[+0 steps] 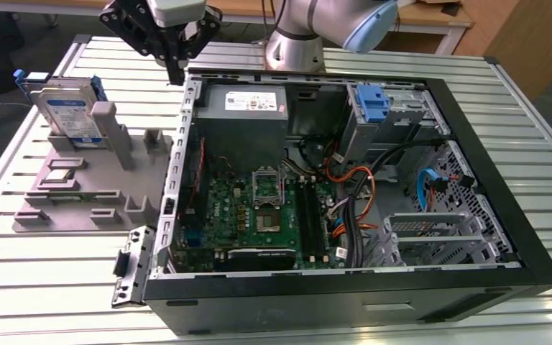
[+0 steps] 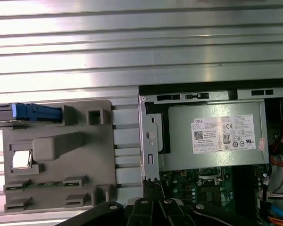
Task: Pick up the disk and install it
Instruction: 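Reach for the disk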
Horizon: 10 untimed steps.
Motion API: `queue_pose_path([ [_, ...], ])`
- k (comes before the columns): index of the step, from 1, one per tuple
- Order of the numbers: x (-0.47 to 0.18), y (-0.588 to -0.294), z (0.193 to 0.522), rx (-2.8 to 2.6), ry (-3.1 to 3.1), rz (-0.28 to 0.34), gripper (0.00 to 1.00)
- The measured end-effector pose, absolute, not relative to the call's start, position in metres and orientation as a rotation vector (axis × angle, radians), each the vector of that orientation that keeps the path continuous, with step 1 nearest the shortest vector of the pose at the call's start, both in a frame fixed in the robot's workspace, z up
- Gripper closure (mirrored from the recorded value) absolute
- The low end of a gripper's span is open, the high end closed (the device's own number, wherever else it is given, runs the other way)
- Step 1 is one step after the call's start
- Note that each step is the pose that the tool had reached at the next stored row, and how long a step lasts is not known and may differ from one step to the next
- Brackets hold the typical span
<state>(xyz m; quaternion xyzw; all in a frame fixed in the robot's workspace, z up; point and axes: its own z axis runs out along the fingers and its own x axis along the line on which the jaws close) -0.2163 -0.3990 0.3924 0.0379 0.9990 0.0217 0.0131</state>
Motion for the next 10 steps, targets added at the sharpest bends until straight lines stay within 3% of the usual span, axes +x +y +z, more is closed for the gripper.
queue_pose_path([
  [10, -0.2220, -0.3989, 0.3923, 0.118, 3.112, 0.068, 0.90],
])
